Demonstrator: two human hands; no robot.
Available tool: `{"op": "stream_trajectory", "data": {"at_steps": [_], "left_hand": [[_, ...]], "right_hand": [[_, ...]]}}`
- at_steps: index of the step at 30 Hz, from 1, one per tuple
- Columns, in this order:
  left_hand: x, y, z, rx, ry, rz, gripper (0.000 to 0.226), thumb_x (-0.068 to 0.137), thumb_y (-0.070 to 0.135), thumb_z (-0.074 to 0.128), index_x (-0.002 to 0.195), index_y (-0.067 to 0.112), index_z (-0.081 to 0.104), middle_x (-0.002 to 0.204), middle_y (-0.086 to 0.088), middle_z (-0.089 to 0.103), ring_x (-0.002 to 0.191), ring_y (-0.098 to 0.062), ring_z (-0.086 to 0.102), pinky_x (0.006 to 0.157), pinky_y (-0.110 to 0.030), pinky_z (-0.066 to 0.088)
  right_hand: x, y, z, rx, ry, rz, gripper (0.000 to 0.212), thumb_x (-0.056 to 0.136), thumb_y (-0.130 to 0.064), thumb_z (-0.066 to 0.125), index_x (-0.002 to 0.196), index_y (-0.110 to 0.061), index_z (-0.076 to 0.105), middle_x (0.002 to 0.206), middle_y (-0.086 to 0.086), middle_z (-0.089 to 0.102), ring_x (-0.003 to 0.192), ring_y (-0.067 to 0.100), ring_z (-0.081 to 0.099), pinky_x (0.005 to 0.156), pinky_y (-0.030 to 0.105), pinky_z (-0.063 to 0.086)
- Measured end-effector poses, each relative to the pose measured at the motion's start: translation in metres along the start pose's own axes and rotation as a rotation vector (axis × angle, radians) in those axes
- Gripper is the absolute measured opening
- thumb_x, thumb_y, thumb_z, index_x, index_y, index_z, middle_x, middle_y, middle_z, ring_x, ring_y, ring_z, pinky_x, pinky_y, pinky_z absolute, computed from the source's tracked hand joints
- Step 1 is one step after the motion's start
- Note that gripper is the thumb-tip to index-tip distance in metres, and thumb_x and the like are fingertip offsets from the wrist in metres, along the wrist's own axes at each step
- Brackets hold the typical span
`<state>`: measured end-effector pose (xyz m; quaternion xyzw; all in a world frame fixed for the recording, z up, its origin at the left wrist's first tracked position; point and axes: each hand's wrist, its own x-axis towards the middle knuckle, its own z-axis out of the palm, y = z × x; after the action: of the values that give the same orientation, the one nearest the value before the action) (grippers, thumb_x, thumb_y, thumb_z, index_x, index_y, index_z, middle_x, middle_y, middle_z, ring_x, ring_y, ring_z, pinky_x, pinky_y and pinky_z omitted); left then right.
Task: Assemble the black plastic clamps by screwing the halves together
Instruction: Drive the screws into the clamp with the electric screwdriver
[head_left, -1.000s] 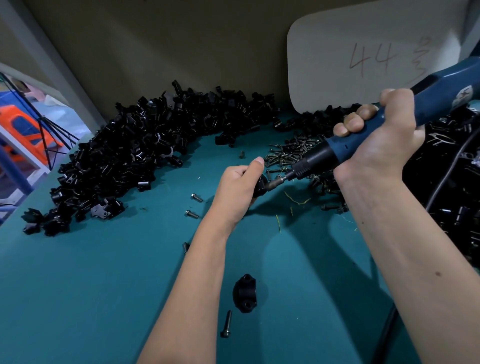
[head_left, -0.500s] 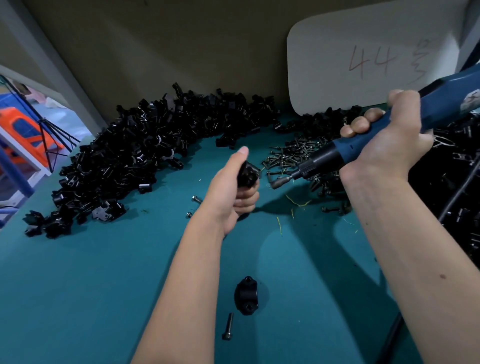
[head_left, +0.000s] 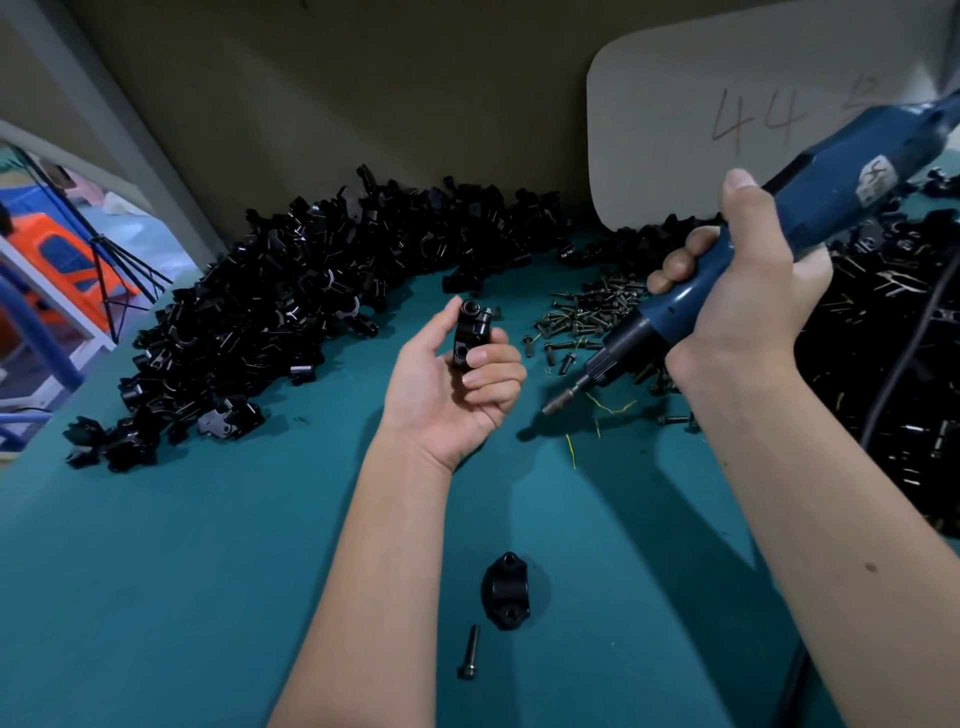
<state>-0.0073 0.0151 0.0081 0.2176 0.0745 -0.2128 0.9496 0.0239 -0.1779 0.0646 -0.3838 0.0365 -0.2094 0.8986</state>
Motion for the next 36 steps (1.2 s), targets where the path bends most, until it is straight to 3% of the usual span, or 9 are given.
{"op": "stream_trajectory", "data": {"at_steps": [7,12,18,21,24,26,29,33,36], "left_hand": [[0.004,-0.001,0.001,0.082,0.070,0.083,0.039,0.095,0.044,0.064,0.080,0.010,0.051,0.063,0.007,0.034,0.049,-0.005,0.030,0.042,-0.018,0.021],[0.007,0.000,-0.002,0.098,0.161,0.130,0.039,0.099,0.039,0.062,0.077,0.010,0.051,0.063,0.007,0.031,0.047,-0.006,0.027,0.042,-0.019,0.020],[0.009,-0.002,-0.002,0.049,0.236,0.163,0.039,0.101,0.043,0.060,0.080,0.012,0.048,0.062,0.008,0.031,0.045,-0.004,0.026,0.044,-0.017,0.015],[0.006,0.000,-0.004,0.044,0.224,0.166,0.042,0.102,0.046,0.056,0.081,0.010,0.050,0.063,0.007,0.032,0.047,-0.006,0.026,0.045,-0.018,0.015],[0.005,0.000,-0.004,0.154,0.226,0.197,0.048,0.103,0.053,0.048,0.083,0.009,0.053,0.067,0.004,0.035,0.055,-0.009,0.026,0.050,-0.021,0.017],[0.006,-0.001,-0.002,0.228,0.231,0.232,0.052,0.104,0.057,0.043,0.085,0.010,0.054,0.069,0.002,0.039,0.059,-0.011,0.027,0.054,-0.023,0.018],[0.006,-0.004,0.002,0.307,0.219,0.285,0.058,0.105,0.061,0.036,0.088,0.009,0.056,0.073,-0.002,0.046,0.063,-0.014,0.034,0.059,-0.025,0.025],[0.009,-0.011,0.007,0.484,0.331,0.448,0.044,0.110,0.044,0.034,0.099,0.010,0.059,0.082,-0.006,0.053,0.064,-0.013,0.040,0.060,-0.027,0.029],[0.012,-0.020,0.012,0.619,0.399,0.520,0.038,0.112,0.039,0.035,0.099,0.013,0.060,0.085,-0.004,0.054,0.064,-0.011,0.042,0.061,-0.027,0.032]], "right_hand": [[0.001,0.001,-0.001,-0.065,0.002,0.066,0.031,0.091,-0.018,0.075,0.100,-0.013,0.046,0.061,0.000,0.053,0.047,0.018,0.049,0.051,0.031,0.045],[0.005,0.013,-0.008,-0.231,-0.134,0.264,0.033,0.091,-0.017,0.076,0.110,-0.011,0.050,0.062,0.001,0.056,0.049,0.018,0.054,0.050,0.032,0.050],[-0.007,0.042,-0.010,-0.521,-0.310,0.401,0.043,0.081,0.004,0.073,0.110,-0.014,0.046,0.095,0.012,0.061,0.062,0.016,0.066,0.056,0.032,0.057],[-0.013,0.056,-0.014,-0.849,-0.369,0.233,0.046,0.080,-0.011,0.083,0.111,-0.014,0.049,0.103,0.009,0.063,0.074,0.020,0.069,0.061,0.037,0.060],[-0.014,0.060,-0.019,-1.259,-0.422,-0.008,0.046,0.076,-0.035,0.084,0.106,-0.015,0.054,0.090,-0.003,0.063,0.075,0.014,0.063,0.062,0.032,0.052],[-0.015,0.061,-0.022,-1.376,-0.441,-0.044,0.042,0.076,-0.040,0.082,0.100,-0.015,0.056,0.085,-0.004,0.063,0.071,0.011,0.060,0.056,0.027,0.044],[-0.014,0.063,-0.025,-1.488,-0.441,-0.021,0.041,0.079,-0.041,0.080,0.098,-0.012,0.058,0.090,0.004,0.066,0.074,0.017,0.060,0.055,0.027,0.039],[-0.018,0.059,-0.024,-1.513,-0.400,-0.231,0.052,0.085,-0.045,0.077,0.121,-0.013,0.059,0.122,0.008,0.049,0.094,0.027,0.054,0.079,0.034,0.043],[-0.017,0.051,-0.018,-1.336,-0.586,-0.438,0.036,0.099,-0.048,0.056,0.117,-0.020,0.069,0.111,0.002,0.061,0.104,0.026,0.054,0.092,0.035,0.039]]}}
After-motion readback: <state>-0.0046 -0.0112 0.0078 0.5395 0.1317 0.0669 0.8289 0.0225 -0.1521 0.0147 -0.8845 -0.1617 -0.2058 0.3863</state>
